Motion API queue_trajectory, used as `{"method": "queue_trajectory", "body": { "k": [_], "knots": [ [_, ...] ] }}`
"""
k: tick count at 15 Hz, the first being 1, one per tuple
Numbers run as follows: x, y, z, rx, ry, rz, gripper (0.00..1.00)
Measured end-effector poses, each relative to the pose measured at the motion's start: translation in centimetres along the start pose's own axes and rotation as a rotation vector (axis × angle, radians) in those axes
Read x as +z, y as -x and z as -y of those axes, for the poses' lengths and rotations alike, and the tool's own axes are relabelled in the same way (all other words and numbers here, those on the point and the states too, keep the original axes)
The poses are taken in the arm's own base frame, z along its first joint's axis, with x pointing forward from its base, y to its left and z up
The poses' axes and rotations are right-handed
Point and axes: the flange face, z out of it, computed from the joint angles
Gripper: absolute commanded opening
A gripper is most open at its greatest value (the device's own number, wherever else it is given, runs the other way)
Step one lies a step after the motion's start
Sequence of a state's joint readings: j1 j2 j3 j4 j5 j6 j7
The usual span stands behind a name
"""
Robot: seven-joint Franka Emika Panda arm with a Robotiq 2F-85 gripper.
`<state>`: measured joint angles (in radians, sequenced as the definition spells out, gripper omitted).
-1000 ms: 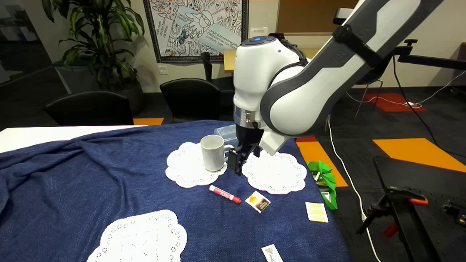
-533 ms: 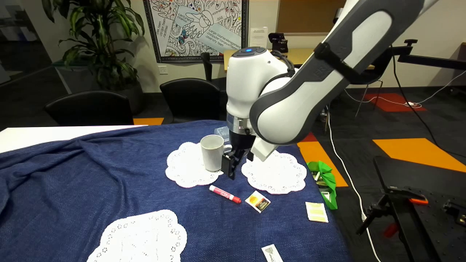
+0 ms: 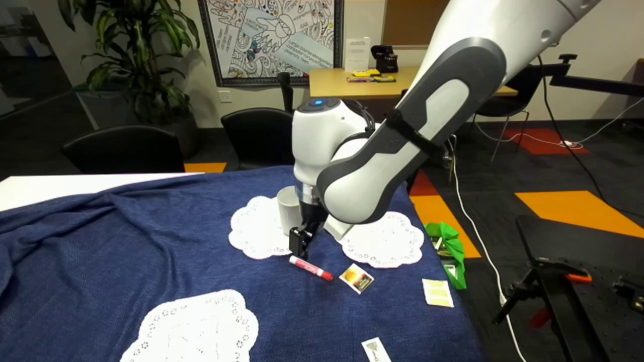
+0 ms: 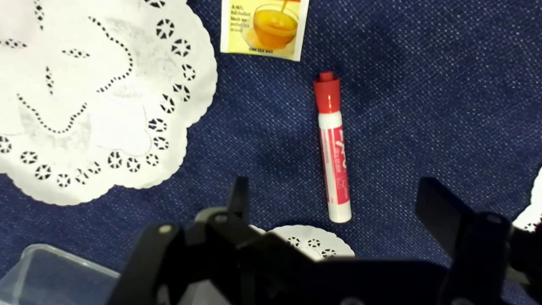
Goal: Put the marker in the mug
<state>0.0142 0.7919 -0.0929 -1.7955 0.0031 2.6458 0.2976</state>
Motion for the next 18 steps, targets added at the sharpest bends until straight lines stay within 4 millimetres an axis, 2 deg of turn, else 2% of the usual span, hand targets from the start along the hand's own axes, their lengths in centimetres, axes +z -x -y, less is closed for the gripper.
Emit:
{"method": "queue_trajectory", "body": {
  "k": [9, 14, 15, 16, 18],
  "knots": [
    [4.7, -1.1, 0.9, -0.013, 0.015, 0.021, 1.0],
    [6.1, -1.4, 1.1, -0.015, 0.024, 0.04, 0.88],
    [6.3, -1.4, 1.1, -0.016, 0.026, 0.044, 0.83],
    [6.5, -1.5, 1.2, -0.016, 0.028, 0.049, 0.85],
    [7.0, -1.6, 1.2, -0.016, 0.034, 0.062, 0.79]
  ]
}}
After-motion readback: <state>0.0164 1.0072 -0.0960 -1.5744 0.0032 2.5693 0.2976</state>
